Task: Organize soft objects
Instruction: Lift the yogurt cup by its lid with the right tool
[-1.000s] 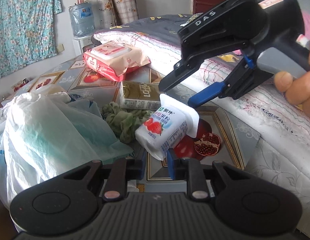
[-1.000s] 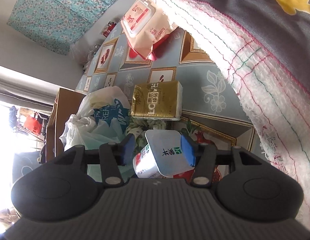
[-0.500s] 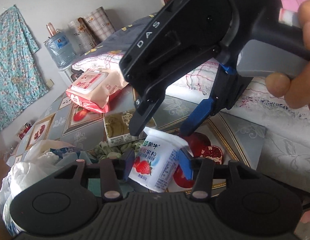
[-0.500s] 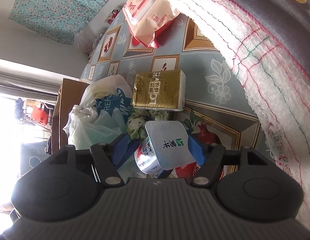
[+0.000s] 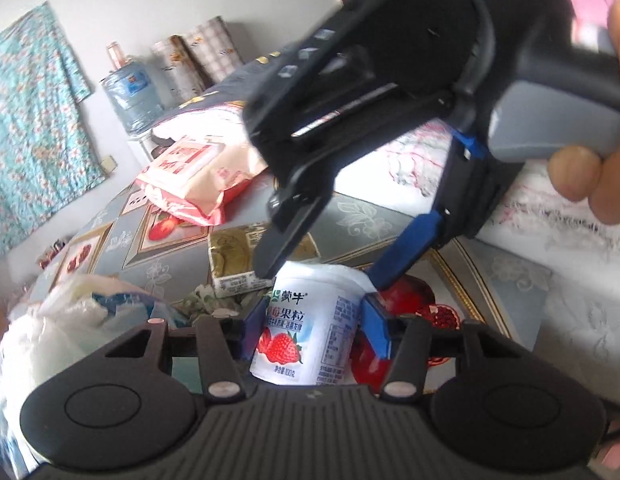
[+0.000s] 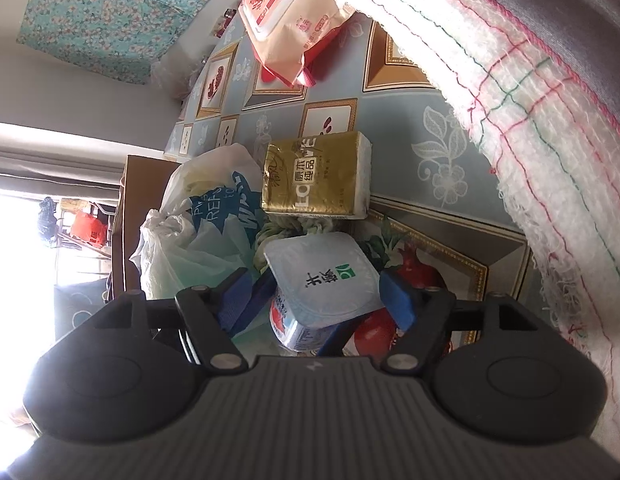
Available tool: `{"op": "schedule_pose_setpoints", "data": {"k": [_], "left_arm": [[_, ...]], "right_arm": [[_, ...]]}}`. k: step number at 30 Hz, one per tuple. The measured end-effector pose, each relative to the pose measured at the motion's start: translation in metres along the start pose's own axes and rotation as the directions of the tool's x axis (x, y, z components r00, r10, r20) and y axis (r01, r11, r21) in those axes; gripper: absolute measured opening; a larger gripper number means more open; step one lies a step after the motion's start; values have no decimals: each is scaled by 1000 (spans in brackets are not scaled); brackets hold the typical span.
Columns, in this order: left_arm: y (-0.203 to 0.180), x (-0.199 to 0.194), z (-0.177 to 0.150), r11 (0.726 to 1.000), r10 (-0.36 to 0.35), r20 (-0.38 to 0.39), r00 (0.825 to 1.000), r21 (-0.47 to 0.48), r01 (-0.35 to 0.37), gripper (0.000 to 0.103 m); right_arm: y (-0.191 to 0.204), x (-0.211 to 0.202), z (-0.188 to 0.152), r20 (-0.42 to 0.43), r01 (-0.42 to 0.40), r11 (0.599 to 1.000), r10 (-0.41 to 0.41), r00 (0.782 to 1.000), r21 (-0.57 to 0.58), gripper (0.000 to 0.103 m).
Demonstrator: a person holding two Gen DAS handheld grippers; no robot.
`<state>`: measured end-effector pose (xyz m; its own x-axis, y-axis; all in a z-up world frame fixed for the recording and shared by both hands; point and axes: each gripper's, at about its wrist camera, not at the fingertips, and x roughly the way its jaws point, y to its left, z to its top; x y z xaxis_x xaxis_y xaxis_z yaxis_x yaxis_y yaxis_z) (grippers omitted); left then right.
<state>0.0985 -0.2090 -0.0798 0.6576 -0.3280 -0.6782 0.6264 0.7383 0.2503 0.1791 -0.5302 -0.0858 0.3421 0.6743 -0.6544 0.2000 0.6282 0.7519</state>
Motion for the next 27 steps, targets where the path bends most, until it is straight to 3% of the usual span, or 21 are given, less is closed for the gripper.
{"op": "schedule_pose_setpoints", "data": {"k": [5,14,20,23,27], "left_arm": [[13,-10,-16,994,2,59,998,-110,4,53],[20,-23,-28,985,1,113,994,-172,19,53],[19,-27,-32,987,8,129,992,-160,12,53],[21,-29,-31,988,11,124,992,-152,8,52],[25,-27,-32,987,32,93,995,-162,-16,53]], "right_arm": [[2,7,-1,-15,-25,999,25,1000,24,75],[6,13,-6,-26,-18,999,19,999,51,76],[10,17,-12,-32,-65,996,67,997,59,76],[17,14,-16,-20,-75,997,75,997,23,71],[27,11,-22,8,-53,998,54,999,-43,46]]}}
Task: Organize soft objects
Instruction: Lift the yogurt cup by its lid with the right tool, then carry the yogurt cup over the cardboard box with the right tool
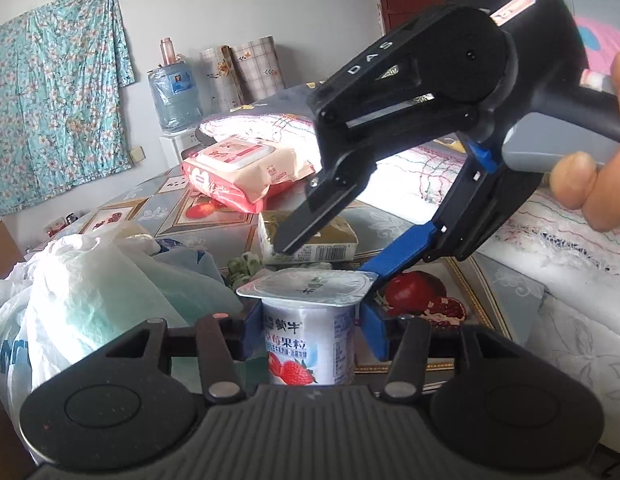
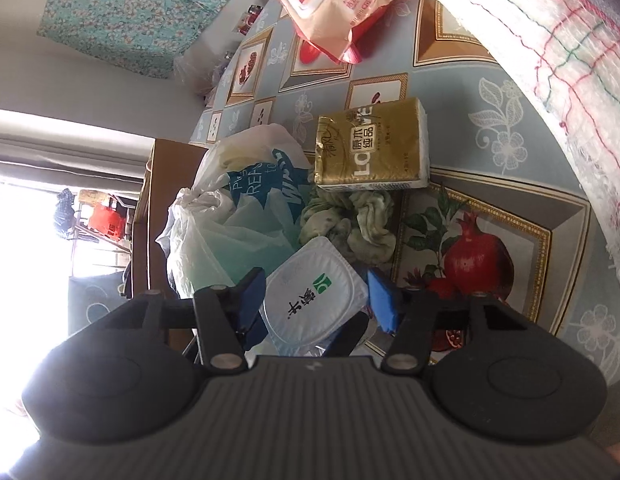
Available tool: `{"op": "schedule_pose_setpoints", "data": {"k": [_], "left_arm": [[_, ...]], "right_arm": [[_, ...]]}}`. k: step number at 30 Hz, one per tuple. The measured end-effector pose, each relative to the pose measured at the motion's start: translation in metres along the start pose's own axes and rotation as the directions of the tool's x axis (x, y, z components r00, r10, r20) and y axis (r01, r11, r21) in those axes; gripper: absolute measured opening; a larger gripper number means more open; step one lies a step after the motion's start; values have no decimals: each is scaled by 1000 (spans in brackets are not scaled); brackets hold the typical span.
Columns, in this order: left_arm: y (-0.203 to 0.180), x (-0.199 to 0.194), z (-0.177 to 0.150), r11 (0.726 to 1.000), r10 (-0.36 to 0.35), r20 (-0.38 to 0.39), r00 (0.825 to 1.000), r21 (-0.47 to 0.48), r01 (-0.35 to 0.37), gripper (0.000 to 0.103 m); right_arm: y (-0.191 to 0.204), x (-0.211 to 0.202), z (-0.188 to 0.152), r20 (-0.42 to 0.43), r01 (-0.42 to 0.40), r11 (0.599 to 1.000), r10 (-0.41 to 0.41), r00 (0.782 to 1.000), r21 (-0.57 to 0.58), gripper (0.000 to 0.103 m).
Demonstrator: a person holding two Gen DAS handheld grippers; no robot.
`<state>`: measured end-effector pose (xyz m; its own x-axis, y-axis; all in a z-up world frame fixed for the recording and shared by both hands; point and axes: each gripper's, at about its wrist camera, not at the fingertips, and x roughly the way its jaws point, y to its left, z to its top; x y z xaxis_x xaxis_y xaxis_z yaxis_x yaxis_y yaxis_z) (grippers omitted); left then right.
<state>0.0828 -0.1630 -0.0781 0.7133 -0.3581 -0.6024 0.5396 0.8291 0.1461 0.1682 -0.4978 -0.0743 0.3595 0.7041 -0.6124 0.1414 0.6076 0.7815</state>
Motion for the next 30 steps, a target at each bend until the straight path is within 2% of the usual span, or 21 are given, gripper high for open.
{"op": "schedule_pose_setpoints", "data": {"k": [1,3,6,10,16,19,23,26,30], "left_arm": [[2,0,0,1000,4,-5,1000,-10,-4,52],[6,-1,-1,999,-1,-12,1000,-37,1,52],[9,-9,-2,998,-11,-8,1000,-67,10,52],[10,-25,3,997,-13,30,999,-72,15,52],[16,-63,22,996,-3,107,994,-91,13,52],[25,-88,33,995,35,156,987,-101,-20,52],[53,-122,43,983,132,179,975,-150,-105,52],[83,-146,42,965,213,164,963,-191,-181,52],[129,-179,32,924,332,102,938,-237,-302,52]], "right_arm": [[1,0,-2,4,8,1000,-8,1000,-12,42],[4,2,-5,8,28,999,-28,1000,-37,27],[4,-1,-9,17,32,998,-31,999,-52,20],[15,-16,-16,40,21,997,-18,999,-77,19],[55,-51,-28,84,1,987,13,996,-159,19],[87,-61,-32,83,-29,974,49,995,-224,19],[142,-51,-35,50,-87,940,110,993,-329,19],[185,-25,-37,-18,-144,911,148,989,-387,19],[245,30,-43,-148,-216,870,167,975,-443,19]]}}
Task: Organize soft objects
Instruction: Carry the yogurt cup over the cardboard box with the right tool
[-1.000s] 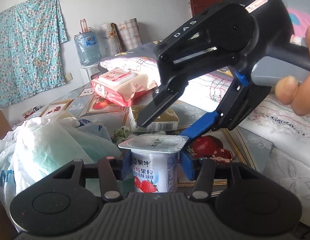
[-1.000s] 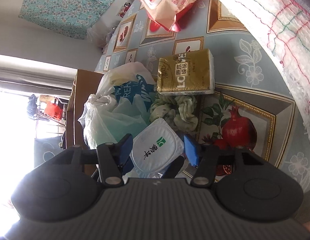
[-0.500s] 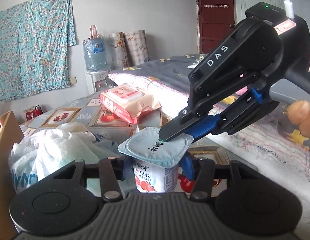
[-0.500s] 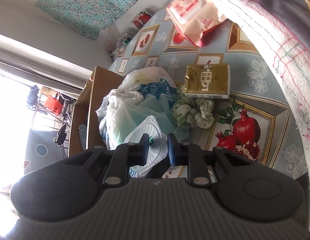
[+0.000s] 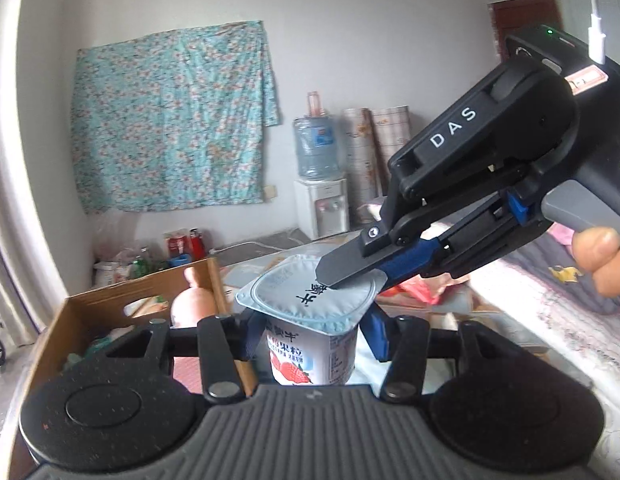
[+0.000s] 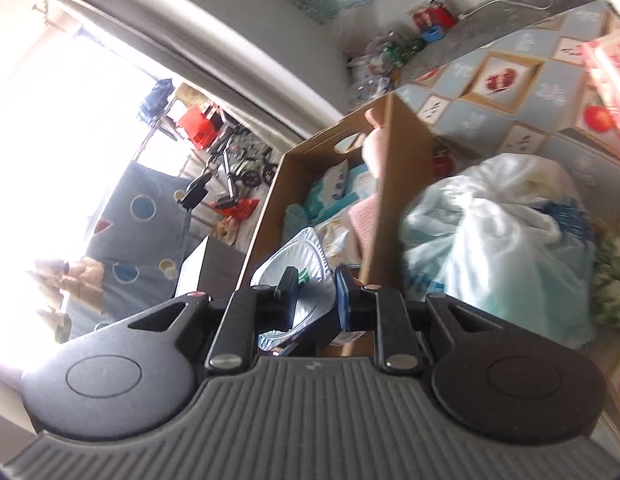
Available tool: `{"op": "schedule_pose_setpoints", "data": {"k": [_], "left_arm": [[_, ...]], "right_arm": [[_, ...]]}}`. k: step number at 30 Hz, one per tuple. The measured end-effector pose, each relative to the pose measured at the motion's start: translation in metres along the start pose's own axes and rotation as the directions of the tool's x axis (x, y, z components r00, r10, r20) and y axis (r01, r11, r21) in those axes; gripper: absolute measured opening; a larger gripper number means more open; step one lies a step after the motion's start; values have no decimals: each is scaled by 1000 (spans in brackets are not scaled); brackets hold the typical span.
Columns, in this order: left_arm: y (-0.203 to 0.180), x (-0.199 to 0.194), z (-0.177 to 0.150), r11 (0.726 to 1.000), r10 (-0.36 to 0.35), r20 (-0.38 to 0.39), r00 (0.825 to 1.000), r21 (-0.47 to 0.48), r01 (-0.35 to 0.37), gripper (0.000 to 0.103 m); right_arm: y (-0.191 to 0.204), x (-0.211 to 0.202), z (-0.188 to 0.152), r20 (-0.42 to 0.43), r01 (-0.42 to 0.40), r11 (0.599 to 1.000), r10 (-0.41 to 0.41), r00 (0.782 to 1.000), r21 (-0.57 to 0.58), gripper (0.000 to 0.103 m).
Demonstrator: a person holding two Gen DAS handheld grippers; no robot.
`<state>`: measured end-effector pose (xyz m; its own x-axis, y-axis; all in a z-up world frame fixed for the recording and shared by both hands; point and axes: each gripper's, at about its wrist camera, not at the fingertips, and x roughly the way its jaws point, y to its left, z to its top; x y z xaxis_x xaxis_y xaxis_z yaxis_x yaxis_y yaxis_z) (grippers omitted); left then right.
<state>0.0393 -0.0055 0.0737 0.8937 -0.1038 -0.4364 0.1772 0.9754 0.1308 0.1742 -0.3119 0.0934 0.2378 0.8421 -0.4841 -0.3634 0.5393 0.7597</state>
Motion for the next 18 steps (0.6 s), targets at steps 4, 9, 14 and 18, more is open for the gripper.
{"op": "schedule_pose_setpoints", "data": {"k": [4,9,14,18], "left_arm": [[57,0,-3,994,86,-110,990,-54,-92,52],[131,26,-20,975,75,-309,948,-177,-135,52],[175,51,-47,957,29,-454,890,-246,-157,52],[198,66,-68,934,-33,-514,857,-322,-157,52]], "right_arm": [[34,80,21,-148,-37,999,34,988,-19,21],[45,174,30,-316,-15,999,23,948,28,22],[39,242,24,-427,50,997,-22,904,52,23],[32,273,22,-461,87,995,-52,886,54,23]]}}
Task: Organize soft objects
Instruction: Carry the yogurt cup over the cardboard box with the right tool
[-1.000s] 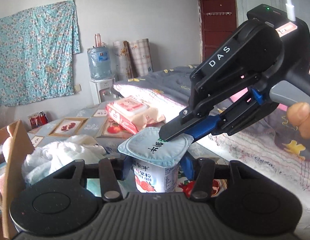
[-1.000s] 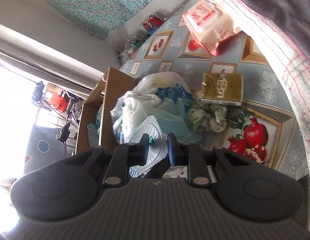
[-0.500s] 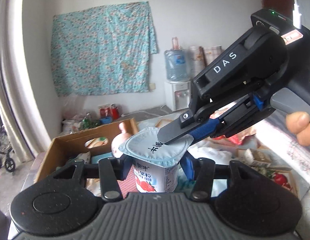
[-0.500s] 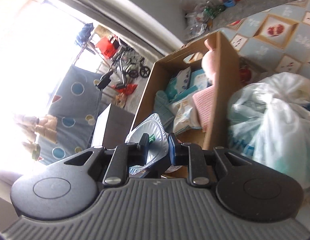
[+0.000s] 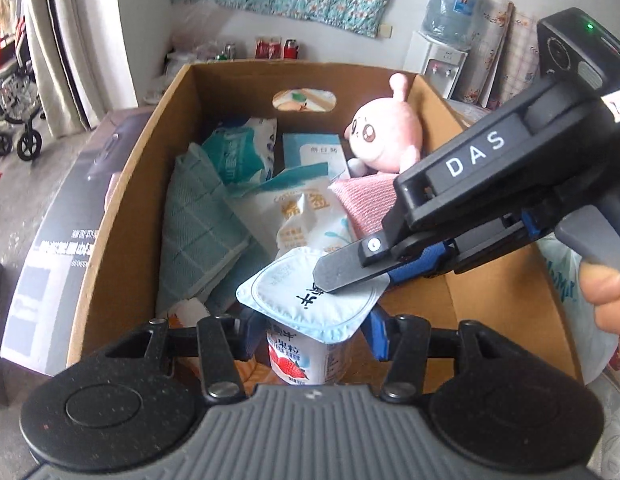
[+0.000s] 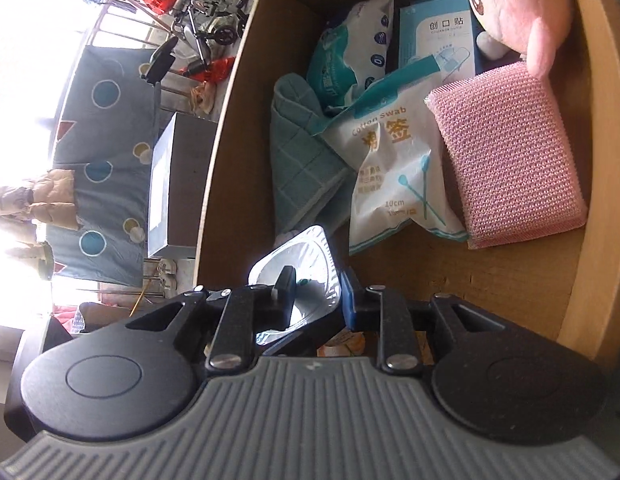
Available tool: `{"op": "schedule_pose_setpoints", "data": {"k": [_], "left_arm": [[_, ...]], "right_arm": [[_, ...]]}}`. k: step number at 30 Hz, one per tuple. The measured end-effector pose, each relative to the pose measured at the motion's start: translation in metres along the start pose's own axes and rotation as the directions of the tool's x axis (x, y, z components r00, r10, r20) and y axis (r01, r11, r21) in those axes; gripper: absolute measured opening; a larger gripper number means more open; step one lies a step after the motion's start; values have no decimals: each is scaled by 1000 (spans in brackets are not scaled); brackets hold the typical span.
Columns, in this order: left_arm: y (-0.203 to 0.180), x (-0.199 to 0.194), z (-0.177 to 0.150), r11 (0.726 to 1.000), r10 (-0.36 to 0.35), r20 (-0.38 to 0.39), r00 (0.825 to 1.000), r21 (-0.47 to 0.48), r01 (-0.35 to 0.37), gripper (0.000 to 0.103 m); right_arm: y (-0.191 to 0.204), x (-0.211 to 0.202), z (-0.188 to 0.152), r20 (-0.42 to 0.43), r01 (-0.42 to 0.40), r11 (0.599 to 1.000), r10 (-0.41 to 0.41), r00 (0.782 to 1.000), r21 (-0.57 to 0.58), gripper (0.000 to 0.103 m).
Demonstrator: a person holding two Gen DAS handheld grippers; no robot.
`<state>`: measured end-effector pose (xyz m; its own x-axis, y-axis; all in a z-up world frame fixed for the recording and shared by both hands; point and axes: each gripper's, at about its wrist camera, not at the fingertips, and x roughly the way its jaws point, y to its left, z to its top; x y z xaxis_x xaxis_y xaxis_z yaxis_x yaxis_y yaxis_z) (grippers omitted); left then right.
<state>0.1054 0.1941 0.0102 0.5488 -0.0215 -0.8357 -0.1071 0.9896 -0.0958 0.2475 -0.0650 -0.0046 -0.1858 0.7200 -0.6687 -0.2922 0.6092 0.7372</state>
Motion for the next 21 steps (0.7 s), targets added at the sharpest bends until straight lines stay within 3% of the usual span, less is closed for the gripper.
{"op": "schedule_pose_setpoints", "data": {"k": [10,21], "left_arm": [[-2,27,9,1000,10,-69,998,6,-9,52],[0,28,8,999,40,-102,994,14,-39,52]], "right_arm": [[-7,14,18,8,91,994,-91,996,-57,24],[-21,23,10,-23,27,999,-27,999,-20,23]]}}
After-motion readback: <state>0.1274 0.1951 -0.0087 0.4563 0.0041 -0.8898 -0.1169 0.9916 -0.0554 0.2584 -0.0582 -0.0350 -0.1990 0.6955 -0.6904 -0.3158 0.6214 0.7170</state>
